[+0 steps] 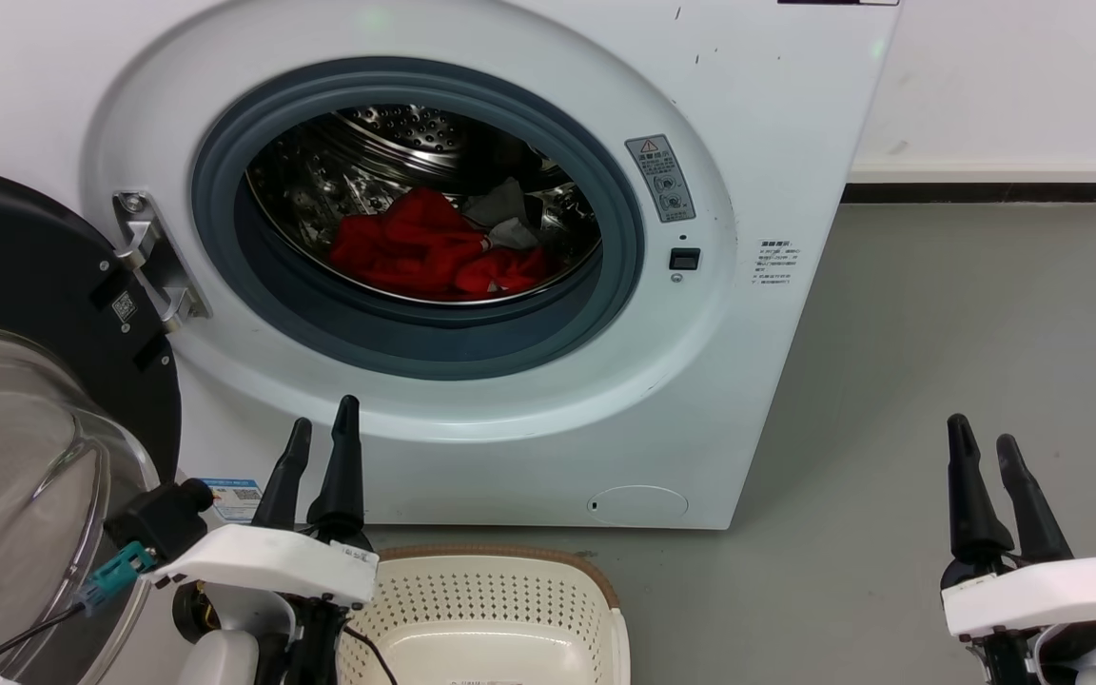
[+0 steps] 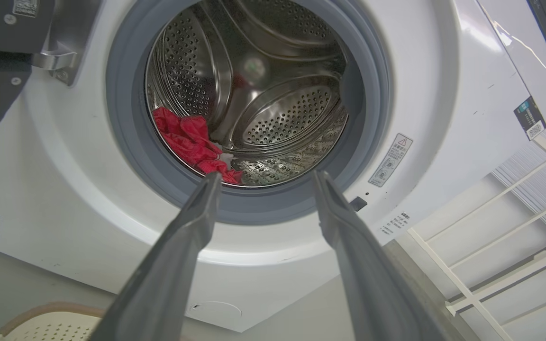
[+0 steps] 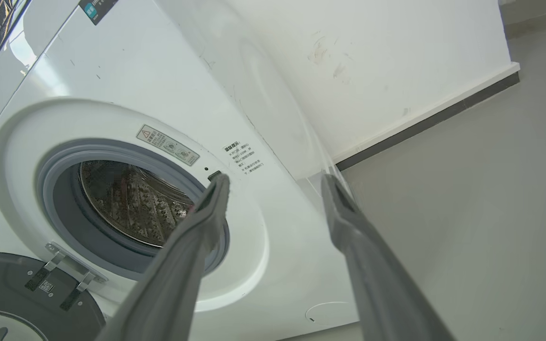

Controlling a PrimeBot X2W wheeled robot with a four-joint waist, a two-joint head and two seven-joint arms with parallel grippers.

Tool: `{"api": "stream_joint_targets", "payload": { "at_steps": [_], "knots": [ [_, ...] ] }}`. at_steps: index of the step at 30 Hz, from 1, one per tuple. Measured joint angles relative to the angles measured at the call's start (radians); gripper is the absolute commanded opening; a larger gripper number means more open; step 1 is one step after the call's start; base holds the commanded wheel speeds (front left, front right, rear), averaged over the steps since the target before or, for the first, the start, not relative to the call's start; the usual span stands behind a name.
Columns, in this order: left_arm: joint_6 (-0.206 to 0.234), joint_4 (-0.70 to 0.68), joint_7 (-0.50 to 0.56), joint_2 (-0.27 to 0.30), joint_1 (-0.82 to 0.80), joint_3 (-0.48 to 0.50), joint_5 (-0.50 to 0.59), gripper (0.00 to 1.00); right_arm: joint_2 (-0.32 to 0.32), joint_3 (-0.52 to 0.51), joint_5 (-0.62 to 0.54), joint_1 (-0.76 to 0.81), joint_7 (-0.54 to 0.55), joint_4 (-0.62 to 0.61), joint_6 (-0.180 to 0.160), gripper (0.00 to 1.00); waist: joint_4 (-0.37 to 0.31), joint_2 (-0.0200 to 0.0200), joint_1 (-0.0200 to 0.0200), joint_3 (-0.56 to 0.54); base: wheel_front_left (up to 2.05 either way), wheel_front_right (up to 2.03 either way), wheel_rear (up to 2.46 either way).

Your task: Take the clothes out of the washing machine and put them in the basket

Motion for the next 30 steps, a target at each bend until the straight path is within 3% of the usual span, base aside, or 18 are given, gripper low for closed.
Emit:
{"api": "stream_joint_targets", "payload": {
  "at_steps": [30],
  "knots": [
    [0.000,0.028,-0.085,0.000,-0.025,-0.033,0.376,1.00,0.000,-0.003,-0.410,0.016,-0.056,-0.009,0.000,1.00,0.004,0.0000,0.0000,-0.002,0.00,0.00,0.00]
  ]
}}
